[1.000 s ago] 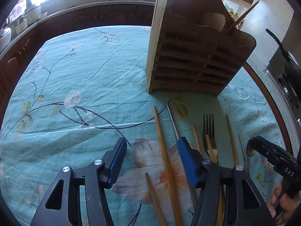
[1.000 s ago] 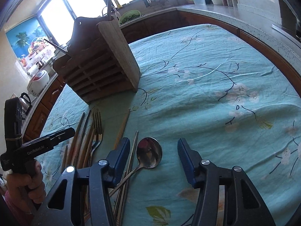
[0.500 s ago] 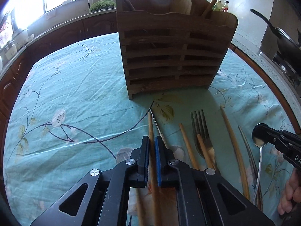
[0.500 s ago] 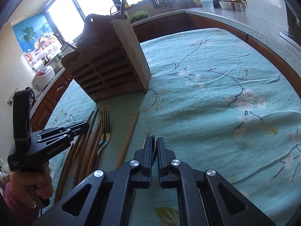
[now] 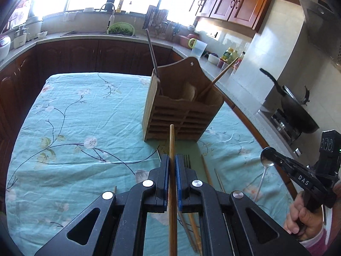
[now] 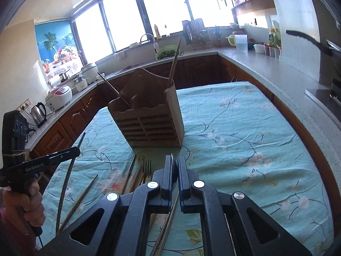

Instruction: Organize utensils

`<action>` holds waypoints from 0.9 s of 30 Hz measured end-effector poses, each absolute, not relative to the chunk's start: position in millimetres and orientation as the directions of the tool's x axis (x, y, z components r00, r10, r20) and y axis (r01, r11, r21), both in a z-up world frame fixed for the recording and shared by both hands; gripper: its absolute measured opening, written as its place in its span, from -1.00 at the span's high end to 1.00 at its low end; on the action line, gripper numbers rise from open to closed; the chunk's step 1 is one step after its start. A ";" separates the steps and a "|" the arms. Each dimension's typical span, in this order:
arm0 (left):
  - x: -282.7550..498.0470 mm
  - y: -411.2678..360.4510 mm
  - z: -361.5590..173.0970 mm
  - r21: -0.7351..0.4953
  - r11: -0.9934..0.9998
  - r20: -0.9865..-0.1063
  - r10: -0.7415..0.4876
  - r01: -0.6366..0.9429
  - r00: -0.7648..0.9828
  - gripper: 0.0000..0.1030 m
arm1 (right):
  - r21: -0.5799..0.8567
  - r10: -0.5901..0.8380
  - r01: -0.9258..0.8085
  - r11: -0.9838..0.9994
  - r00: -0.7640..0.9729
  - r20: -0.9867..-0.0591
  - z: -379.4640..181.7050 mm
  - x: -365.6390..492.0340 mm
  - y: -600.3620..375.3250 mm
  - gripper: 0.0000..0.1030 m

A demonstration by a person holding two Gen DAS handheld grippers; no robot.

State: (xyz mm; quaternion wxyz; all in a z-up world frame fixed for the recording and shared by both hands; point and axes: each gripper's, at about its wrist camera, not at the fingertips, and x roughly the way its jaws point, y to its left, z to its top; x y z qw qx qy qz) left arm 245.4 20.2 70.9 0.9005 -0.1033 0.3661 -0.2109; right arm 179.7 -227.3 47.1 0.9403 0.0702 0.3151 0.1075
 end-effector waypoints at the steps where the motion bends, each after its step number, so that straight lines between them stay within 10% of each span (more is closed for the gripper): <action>1: 240.5 24.8 75.7 -0.349 0.886 -0.603 -0.462 0.306 0.650 0.93 | 0.194 0.247 -0.163 0.967 0.784 -0.570 51.4 178.6 -226.1 0.92; 27: 193.4 68.8 121.0 -0.355 0.874 -0.461 -0.473 0.332 0.751 0.93 | 0.162 0.225 -0.166 0.973 0.850 -0.477 83.0 170.4 -222.7 0.92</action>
